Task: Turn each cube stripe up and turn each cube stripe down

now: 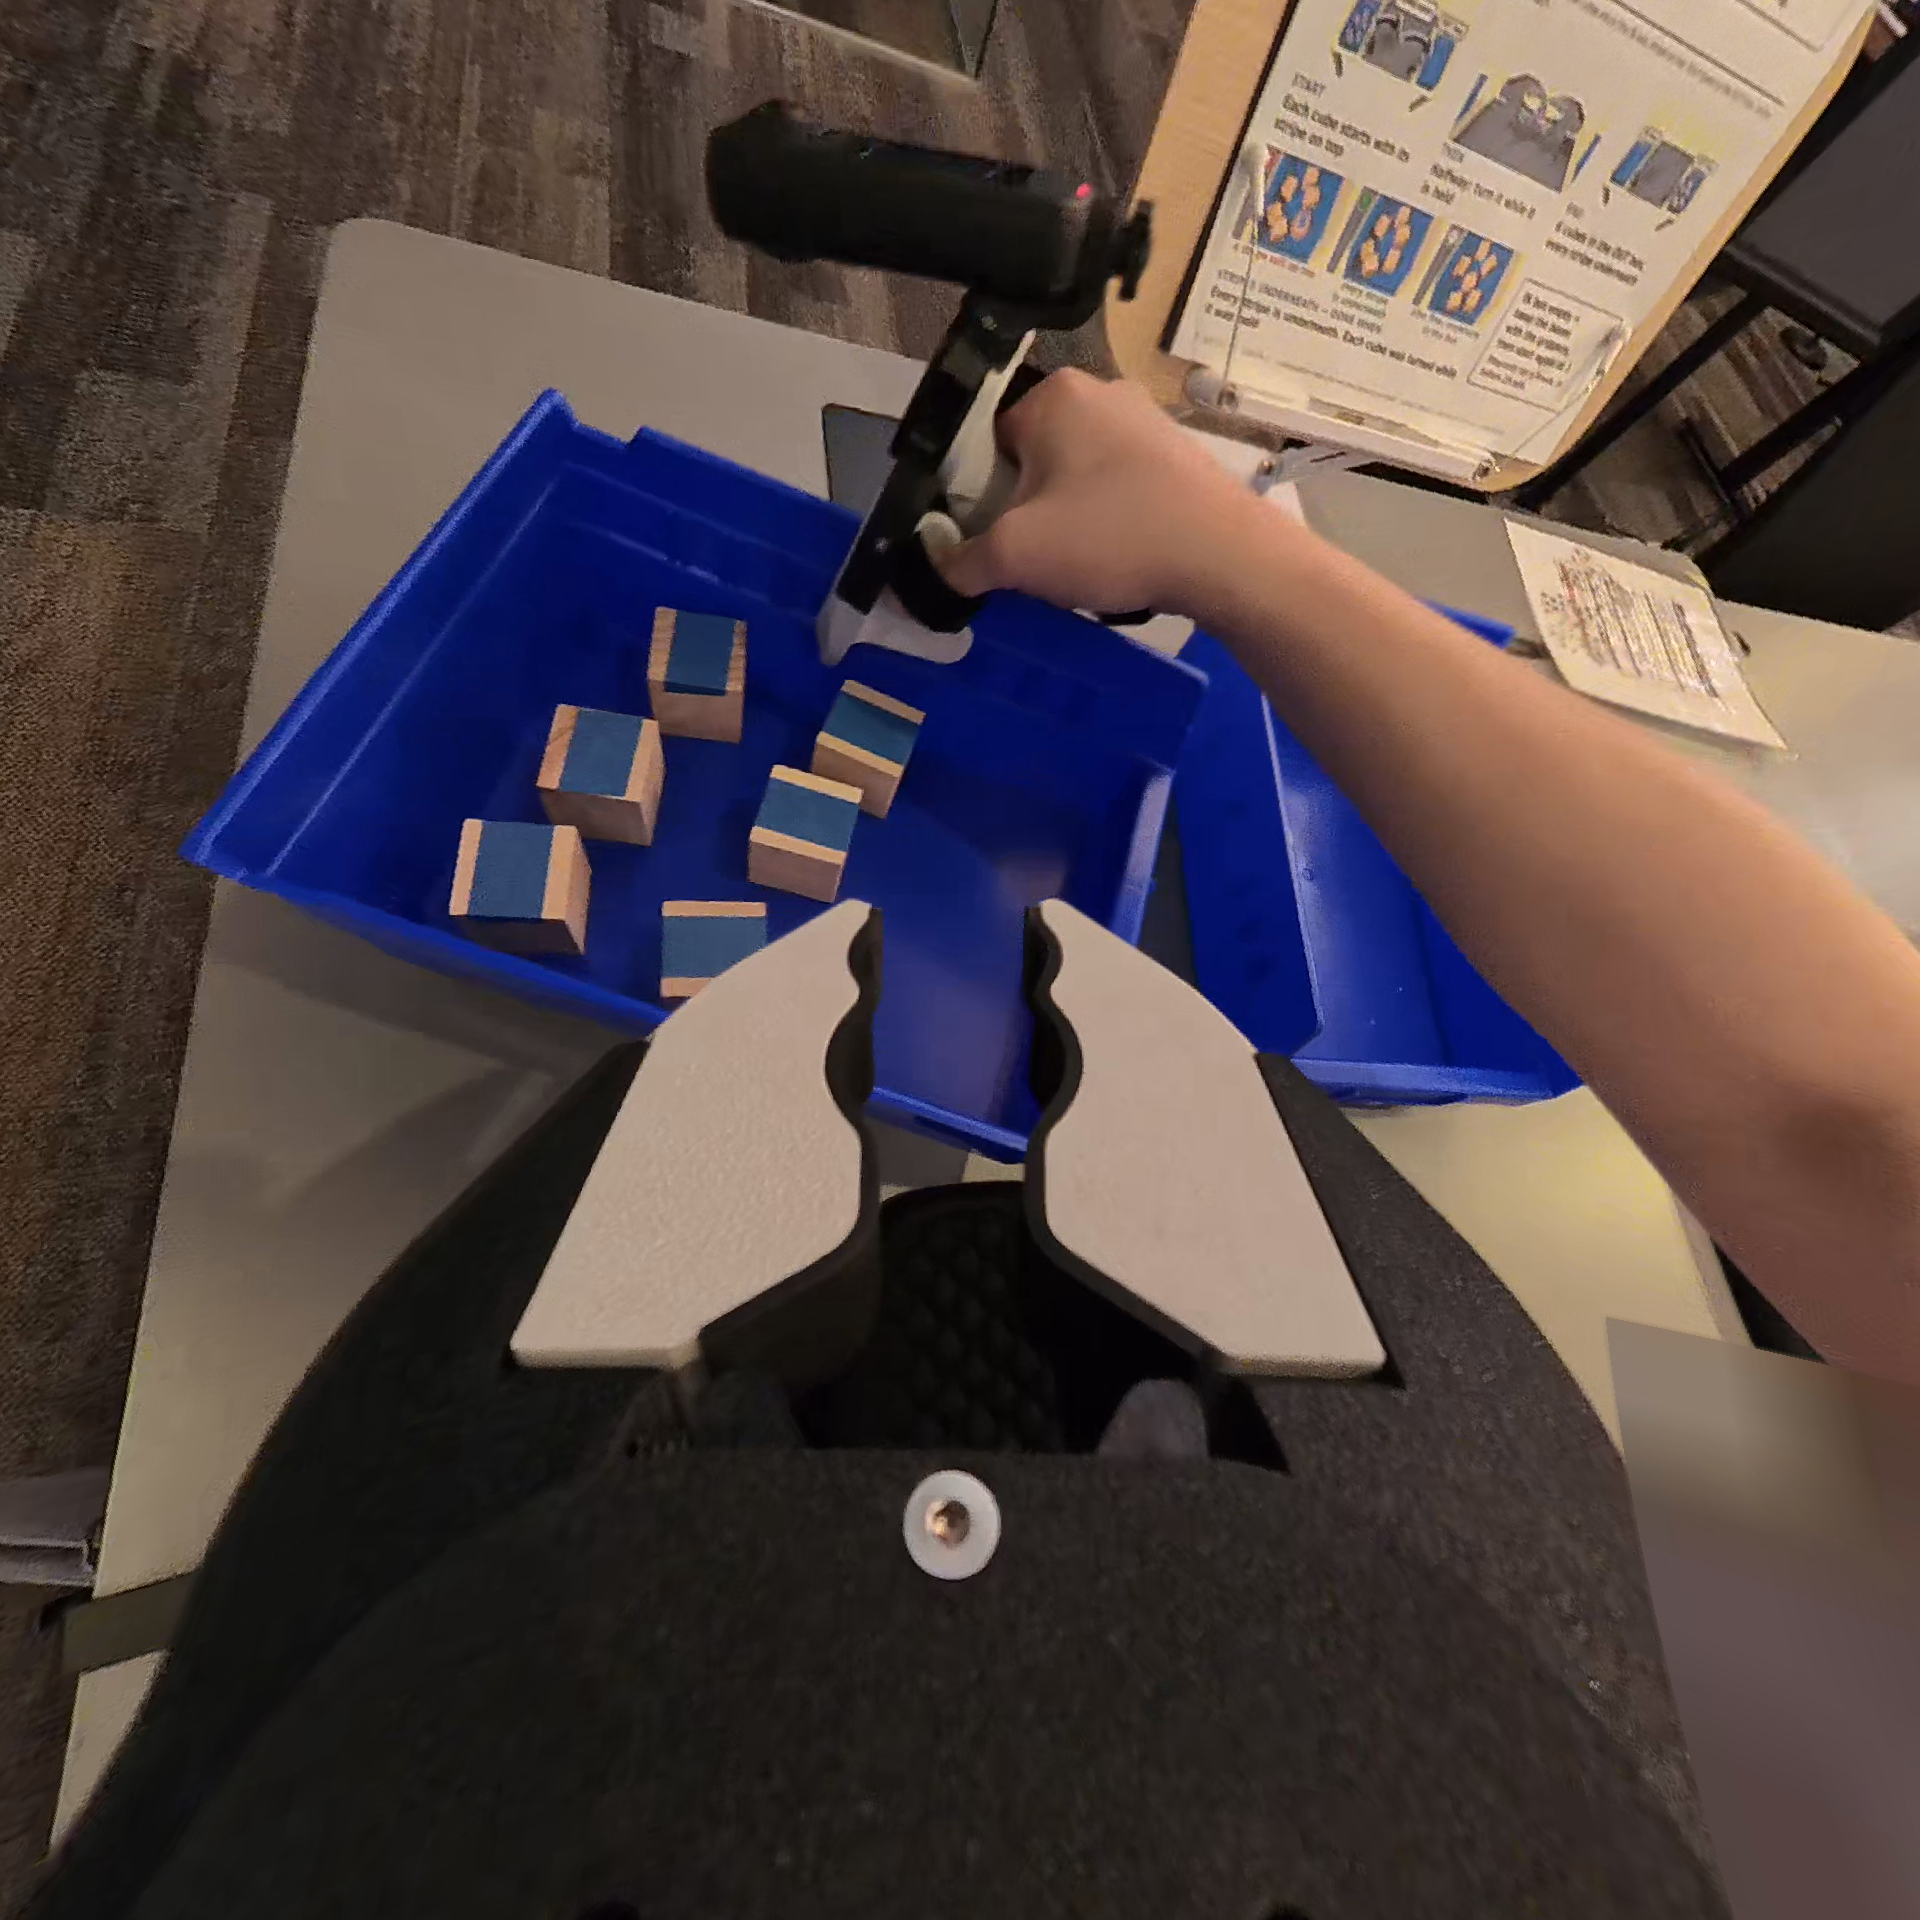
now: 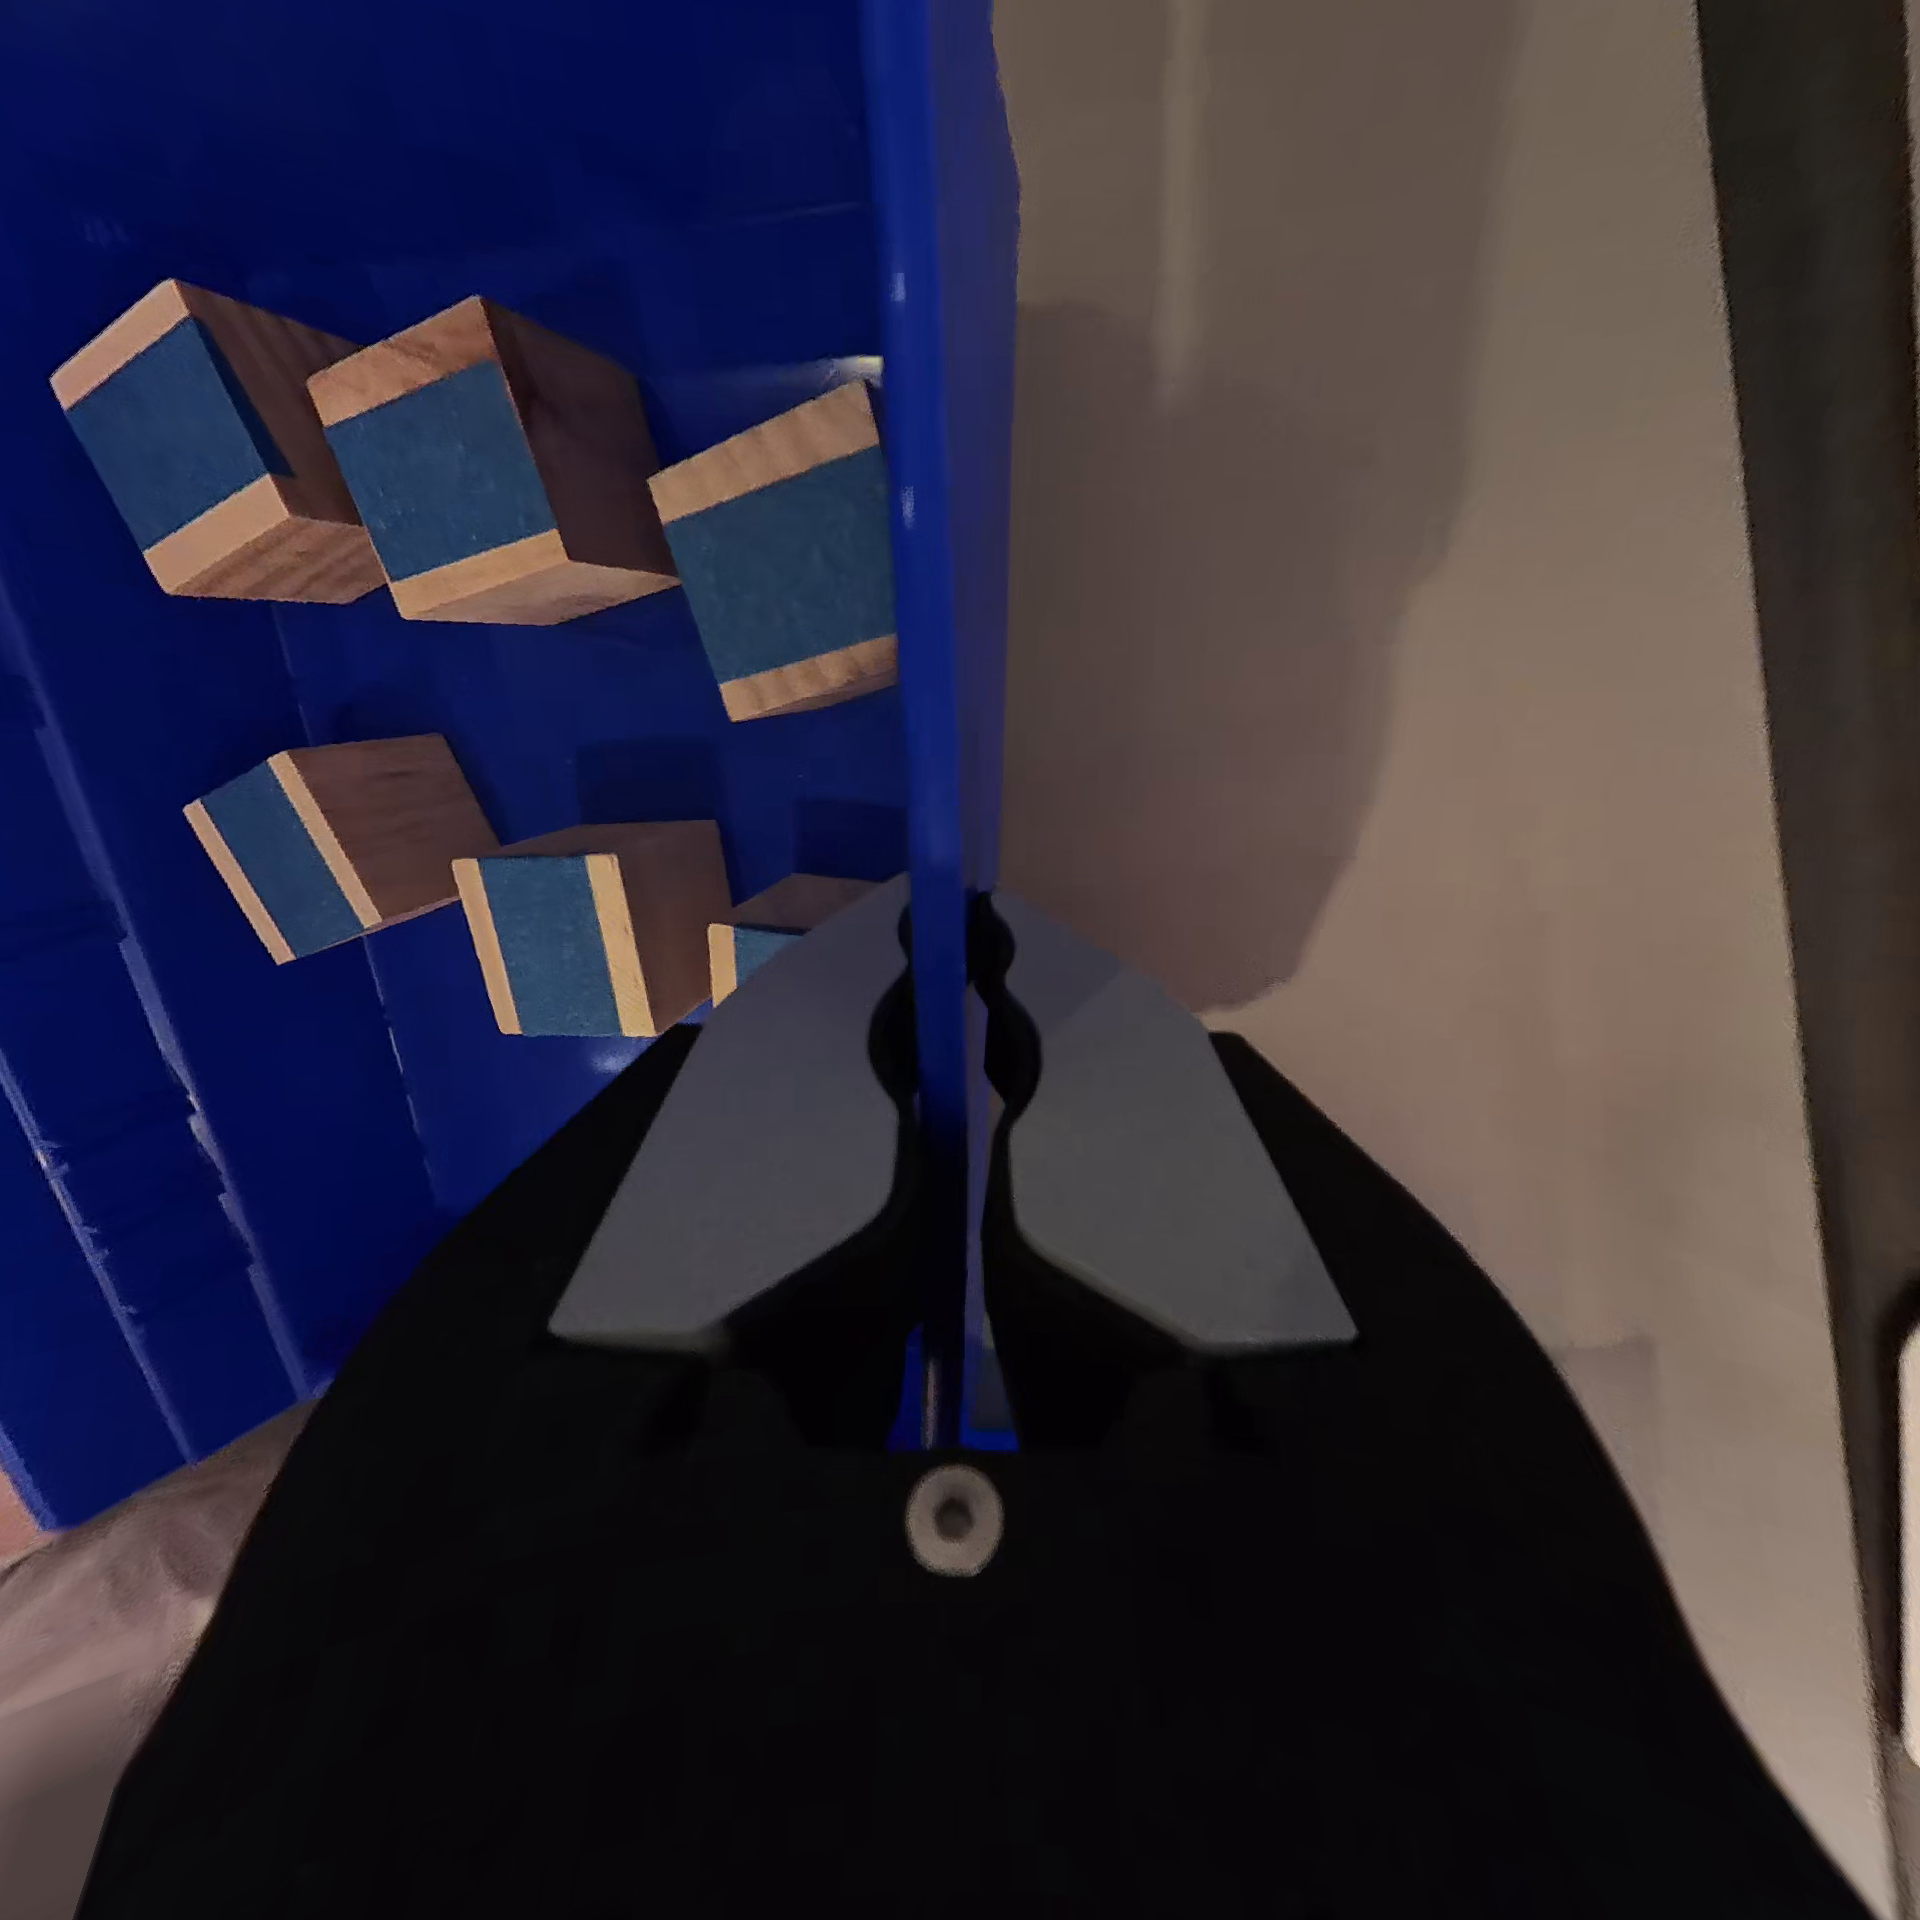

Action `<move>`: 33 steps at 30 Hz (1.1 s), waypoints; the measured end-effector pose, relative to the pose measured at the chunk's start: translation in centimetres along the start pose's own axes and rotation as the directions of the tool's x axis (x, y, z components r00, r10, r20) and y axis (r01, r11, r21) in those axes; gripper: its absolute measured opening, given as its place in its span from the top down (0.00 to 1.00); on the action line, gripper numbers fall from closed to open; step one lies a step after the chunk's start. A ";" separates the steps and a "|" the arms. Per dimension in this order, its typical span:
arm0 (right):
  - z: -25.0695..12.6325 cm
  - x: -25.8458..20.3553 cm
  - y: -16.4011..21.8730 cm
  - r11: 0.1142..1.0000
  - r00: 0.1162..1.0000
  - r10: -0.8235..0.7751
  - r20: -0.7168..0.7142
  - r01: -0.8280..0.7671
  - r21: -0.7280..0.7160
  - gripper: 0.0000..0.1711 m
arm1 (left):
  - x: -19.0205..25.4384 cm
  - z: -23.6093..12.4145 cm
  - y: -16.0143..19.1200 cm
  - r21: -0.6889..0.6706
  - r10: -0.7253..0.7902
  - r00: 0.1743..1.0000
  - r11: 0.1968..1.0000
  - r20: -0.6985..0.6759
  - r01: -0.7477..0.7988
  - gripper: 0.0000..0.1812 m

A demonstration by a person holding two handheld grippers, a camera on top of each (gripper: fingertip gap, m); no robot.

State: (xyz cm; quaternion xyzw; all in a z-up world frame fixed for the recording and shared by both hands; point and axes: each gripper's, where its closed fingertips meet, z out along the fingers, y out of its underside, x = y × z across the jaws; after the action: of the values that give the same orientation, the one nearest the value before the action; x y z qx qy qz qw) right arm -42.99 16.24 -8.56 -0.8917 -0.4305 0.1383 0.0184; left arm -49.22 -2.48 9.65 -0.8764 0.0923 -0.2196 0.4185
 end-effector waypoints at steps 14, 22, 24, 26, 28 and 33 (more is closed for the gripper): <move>-4.5 0.2 0.8 0.938 0.990 0.008 0.141 -0.056 0.341 0.89 | 2.8 2.3 0.5 -0.097 0.103 0.994 0.989 -0.047 -0.107 0.86; -18.8 11.3 26.2 0.816 0.783 0.466 -0.412 -0.201 0.542 0.57 | 3.5 2.1 0.5 -0.086 0.109 0.992 0.990 -0.070 -0.114 0.85; -18.2 12.7 32.7 0.726 0.709 0.615 -0.345 -0.339 0.599 0.54 | 3.9 2.4 0.5 -0.095 0.119 0.990 0.987 -0.077 -0.127 0.85; -16.0 12.9 36.7 0.663 0.680 0.688 -0.255 -0.444 0.603 0.55 | 4.4 2.7 0.6 -0.104 0.139 0.987 0.984 -0.084 -0.147 0.85; -13.0 12.9 39.1 0.657 0.661 0.716 -0.226 -0.529 0.537 0.54 | 4.9 3.0 0.7 -0.120 0.154 0.984 0.979 -0.085 -0.163 0.84; -6.6 12.4 38.6 0.738 0.707 0.667 -0.233 -0.587 0.332 0.64 | 5.6 3.9 1.3 -0.169 0.191 0.979 0.965 -0.071 -0.200 0.84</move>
State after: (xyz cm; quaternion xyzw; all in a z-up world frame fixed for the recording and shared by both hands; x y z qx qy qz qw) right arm -4.47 2.09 -10.95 -0.9860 -0.0702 0.0309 0.1479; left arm -42.42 -2.56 8.19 -0.8901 0.2085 -0.1920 0.3568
